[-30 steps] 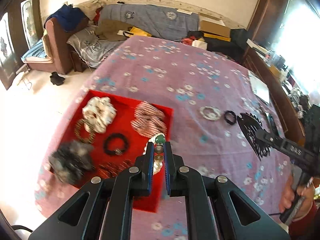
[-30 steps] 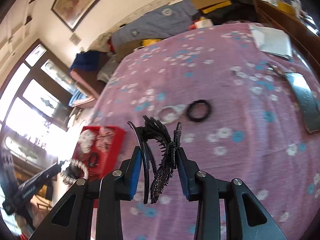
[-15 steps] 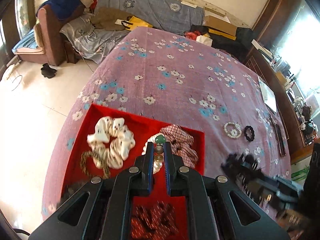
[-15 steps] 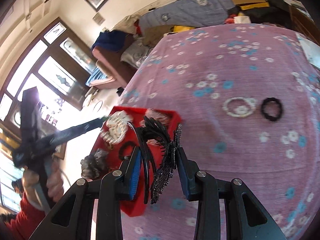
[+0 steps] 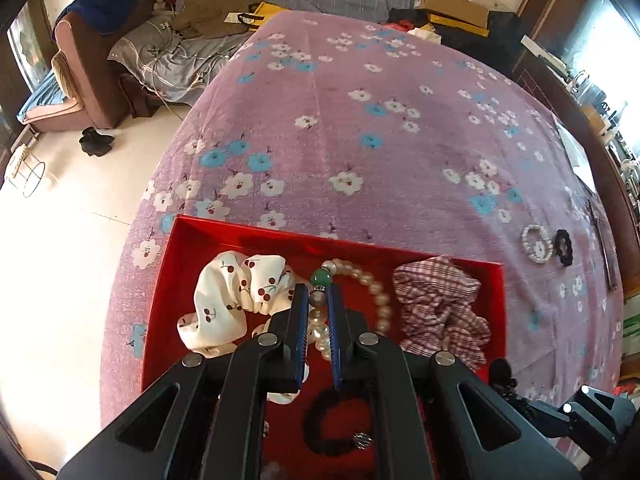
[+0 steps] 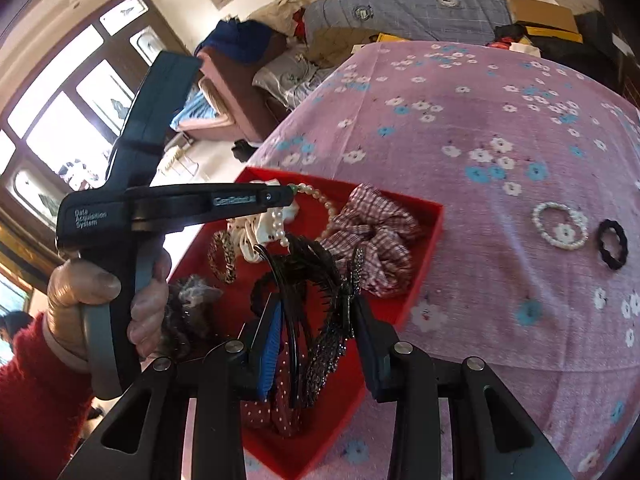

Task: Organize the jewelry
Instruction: 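Carry the pearl bracelet into the red tray with left tool while right tool drops the claw clip there, then move both open tools toward the white bead bracelet and black hair tie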

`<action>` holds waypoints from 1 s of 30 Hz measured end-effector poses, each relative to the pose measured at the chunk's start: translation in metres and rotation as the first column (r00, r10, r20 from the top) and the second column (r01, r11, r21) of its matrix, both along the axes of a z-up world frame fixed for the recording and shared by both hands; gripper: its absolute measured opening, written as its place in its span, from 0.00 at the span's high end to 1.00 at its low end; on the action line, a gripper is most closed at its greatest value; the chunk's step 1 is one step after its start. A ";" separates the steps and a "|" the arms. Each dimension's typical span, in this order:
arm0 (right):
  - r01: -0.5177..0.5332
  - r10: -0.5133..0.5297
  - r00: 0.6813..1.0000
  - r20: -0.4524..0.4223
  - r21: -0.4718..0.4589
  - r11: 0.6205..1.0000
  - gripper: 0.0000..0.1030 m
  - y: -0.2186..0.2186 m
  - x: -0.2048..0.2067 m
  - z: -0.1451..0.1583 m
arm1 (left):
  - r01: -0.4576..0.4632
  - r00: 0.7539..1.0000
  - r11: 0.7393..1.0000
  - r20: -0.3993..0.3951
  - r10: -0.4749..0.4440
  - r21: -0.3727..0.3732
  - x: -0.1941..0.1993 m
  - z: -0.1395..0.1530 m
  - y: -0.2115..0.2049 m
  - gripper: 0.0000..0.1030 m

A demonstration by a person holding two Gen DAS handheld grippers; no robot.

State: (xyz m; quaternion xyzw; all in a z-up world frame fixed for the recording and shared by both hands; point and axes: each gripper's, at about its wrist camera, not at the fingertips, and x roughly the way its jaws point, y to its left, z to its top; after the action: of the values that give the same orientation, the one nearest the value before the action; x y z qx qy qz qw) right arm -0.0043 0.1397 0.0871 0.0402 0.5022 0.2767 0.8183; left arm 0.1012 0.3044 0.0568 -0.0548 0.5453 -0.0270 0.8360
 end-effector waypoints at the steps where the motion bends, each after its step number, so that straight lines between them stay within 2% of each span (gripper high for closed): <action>1: -0.005 0.005 1.000 0.002 -0.015 1.000 0.63 0.004 0.000 -0.003 | -0.002 1.000 1.000 -0.001 0.002 -0.004 0.000 -0.001 0.001 0.91; 6: -0.020 0.021 1.000 0.011 -0.095 0.995 0.63 0.015 0.004 -0.019 | -0.014 1.000 0.999 -0.002 0.014 -0.028 0.004 -0.004 0.005 0.91; 12: -0.011 0.011 1.000 -0.004 -0.126 0.992 0.63 0.018 0.009 -0.033 | -0.022 1.000 0.999 0.007 0.023 -0.045 0.004 0.005 0.004 0.91; 15: -0.013 0.013 1.000 0.000 -0.131 0.991 0.63 0.017 0.008 -0.034 | -0.024 0.999 0.998 0.020 0.025 -0.052 -0.002 0.015 0.002 0.81; 17: -0.019 0.019 1.000 0.001 -0.133 0.991 0.62 0.017 0.007 -0.033 | -0.035 0.999 0.997 0.034 0.037 -0.061 -0.008 0.025 0.002 0.65; 20: -0.020 0.020 1.000 -0.004 -0.124 0.992 0.61 0.017 0.005 -0.032 | -0.049 0.997 0.996 0.056 0.053 -0.073 -0.018 0.038 0.004 0.64; 26: -0.020 0.020 1.000 0.005 -0.077 0.997 0.50 0.012 -0.002 -0.018 | -0.112 0.990 0.994 0.087 0.110 0.014 -0.042 0.064 0.005 0.62; 30: -0.006 0.007 1.000 0.021 -0.045 0.999 0.50 0.001 -0.010 -0.002 | -0.147 0.985 0.989 0.097 0.144 0.026 -0.060 0.075 0.005 0.62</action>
State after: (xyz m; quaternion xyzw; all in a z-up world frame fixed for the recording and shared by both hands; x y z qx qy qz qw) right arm -0.0147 0.1405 0.0847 0.0174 0.4999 0.2684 0.8233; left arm 0.0415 0.3099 0.1318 -0.0795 0.5000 0.0407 0.8614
